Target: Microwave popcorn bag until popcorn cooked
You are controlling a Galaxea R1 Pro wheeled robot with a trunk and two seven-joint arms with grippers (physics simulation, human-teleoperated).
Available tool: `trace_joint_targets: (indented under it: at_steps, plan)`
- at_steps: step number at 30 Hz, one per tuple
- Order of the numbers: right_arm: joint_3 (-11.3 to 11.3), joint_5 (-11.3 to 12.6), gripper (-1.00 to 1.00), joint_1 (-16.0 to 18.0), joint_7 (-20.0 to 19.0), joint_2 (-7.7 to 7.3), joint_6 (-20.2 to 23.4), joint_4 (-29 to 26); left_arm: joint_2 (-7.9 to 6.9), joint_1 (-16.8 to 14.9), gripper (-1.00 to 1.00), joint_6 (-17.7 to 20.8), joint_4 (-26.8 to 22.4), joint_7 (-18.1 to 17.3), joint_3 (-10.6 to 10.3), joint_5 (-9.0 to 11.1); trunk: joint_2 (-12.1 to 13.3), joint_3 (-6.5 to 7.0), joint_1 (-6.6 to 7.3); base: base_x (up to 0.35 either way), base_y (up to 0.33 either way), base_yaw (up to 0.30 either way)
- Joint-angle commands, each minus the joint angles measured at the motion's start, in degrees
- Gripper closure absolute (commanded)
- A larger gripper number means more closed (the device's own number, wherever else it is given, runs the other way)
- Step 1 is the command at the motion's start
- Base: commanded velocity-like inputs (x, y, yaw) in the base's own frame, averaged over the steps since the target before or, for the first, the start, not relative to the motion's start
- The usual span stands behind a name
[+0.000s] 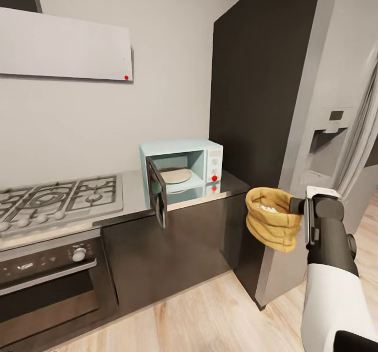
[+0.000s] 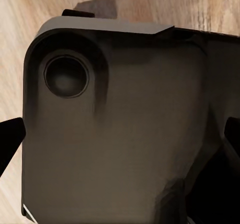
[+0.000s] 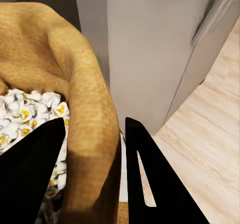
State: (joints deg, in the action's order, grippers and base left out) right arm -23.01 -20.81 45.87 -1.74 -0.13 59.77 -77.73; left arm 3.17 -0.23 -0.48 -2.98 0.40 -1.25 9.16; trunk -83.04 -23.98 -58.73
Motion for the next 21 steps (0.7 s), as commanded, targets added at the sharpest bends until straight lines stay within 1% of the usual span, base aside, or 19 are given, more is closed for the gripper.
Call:
trace_joint_targets:
  at_steps: [1,4,6,7,8,9,11,15,21]
  plan:
    - [0.03,-0.23,1.00,0.03,-0.19,0.10,0.23,-0.01,0.02,-0.03,-1.00,-0.05,-0.01,0.04,-0.16,0.50,-0.03,-0.06,0.00,0.000,0.000,0.169]
    - [0.23,-0.28,1.00,0.01,-0.19,0.33,0.23,-0.04,0.07,-0.02,-1.00,-0.12,-0.01,0.04,-0.16,0.50,-0.03,-0.06,0.00,0.000,0.000,0.237]
    - [0.97,-0.30,1.00,0.01,-0.12,0.48,0.23,-0.05,0.08,-0.02,-1.00,-0.21,-0.01,0.04,-0.16,0.50,-0.03,-0.06,0.00,0.000,0.000,0.263]
    - [1.58,-0.41,1.00,0.01,-0.11,0.96,0.23,-0.05,0.08,-0.03,-1.00,-0.22,-0.01,0.04,-0.16,0.50,-0.03,-0.06,0.00,0.000,0.000,0.267]
    - [2.95,-0.54,1.00,0.01,-0.06,2.15,0.23,-0.10,0.06,-0.03,-1.00,-0.22,-0.01,0.04,-0.16,0.50,-0.03,-0.06,0.00,0.000,0.000,0.268]
    - [3.75,-0.60,1.00,0.01,-0.03,2.96,0.23,-0.12,0.06,-0.01,-1.00,-0.23,-0.01,0.04,-0.16,0.50,-0.03,-0.06,0.00,0.000,0.000,0.268]
    - [4.25,-0.63,1.00,0.03,0.00,3.69,0.23,-0.46,0.05,-0.02,-1.00,-0.23,-0.01,0.04,-0.16,0.52,-0.03,-0.06,0.00,0.000,0.000,0.268]
    - [4.28,-0.29,1.00,0.07,-0.02,3.89,0.23,-2.76,0.03,-0.01,-1.00,-0.23,-0.01,0.04,-0.16,0.57,-0.03,-0.06,0.00,0.000,0.000,0.268]
    - [4.24,-0.12,1.00,0.09,-0.02,3.97,0.23,-3.12,0.03,-0.01,-1.00,-0.23,-0.01,0.04,-0.16,0.59,-0.03,-0.06,0.00,0.000,0.000,0.268]
